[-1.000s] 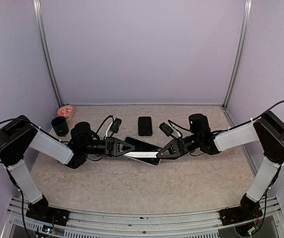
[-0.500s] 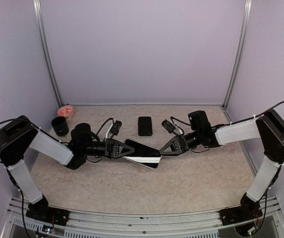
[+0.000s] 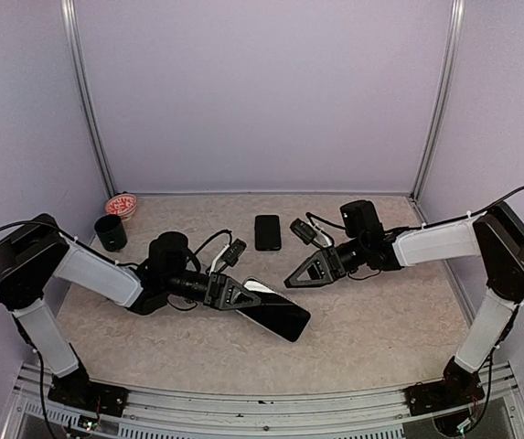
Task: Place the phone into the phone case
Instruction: Press the bottom corners of the phone case.
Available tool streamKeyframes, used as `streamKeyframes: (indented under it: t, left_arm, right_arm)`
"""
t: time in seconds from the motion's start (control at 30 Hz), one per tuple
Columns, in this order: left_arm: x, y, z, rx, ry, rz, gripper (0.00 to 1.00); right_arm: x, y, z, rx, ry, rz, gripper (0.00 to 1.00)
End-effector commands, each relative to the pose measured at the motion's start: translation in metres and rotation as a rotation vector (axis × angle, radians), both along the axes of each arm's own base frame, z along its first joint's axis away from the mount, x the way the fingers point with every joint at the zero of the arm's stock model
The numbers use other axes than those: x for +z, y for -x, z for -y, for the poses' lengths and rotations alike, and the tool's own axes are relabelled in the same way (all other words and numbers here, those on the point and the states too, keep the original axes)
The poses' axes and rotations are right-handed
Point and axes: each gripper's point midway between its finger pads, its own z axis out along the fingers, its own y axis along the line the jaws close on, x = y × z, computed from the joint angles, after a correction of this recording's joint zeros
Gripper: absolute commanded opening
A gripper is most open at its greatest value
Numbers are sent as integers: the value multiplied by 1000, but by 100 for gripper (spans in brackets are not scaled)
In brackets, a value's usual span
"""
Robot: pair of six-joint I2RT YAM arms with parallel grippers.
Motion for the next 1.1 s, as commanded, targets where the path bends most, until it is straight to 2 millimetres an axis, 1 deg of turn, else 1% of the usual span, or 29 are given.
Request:
streamKeyframes:
  t: [0.0,0.1,0.17,0.27,0.33,0.57,0.7,0.8,0.93,1.07]
  left_arm:
    - [13,3,9,-50,7,106,1]
    - [15,7,11,-61,5,131,1]
    - [18,8,10,-62,9,141,1]
    - [20,8,10,-62,13,147,1]
    - [21,8,11,-64,15,149,1]
    - [22,8,11,-62,18,152,1]
    - [24,10,10,-64,25,165,1]
    - [29,11,8,-61,35,178,1]
    - [29,8,7,-52,36,181,1]
    - [27,4,6,-37,30,174,1]
  right_arm:
    - [6,17,-16,84,-16,11,54]
    - [-2,21,-21,97,-1,0,53]
    - [-3,26,-24,112,-1,0,53]
    - [-5,39,-31,151,4,10,53]
    - [-9,42,-34,159,22,19,53]
    - [-33,34,-36,110,112,34,53]
    - [-39,25,-31,75,134,36,53]
    - [-43,25,-29,74,142,26,53]
    - [-47,29,-27,92,138,3,46]
    - [-45,33,-25,102,127,3,38]
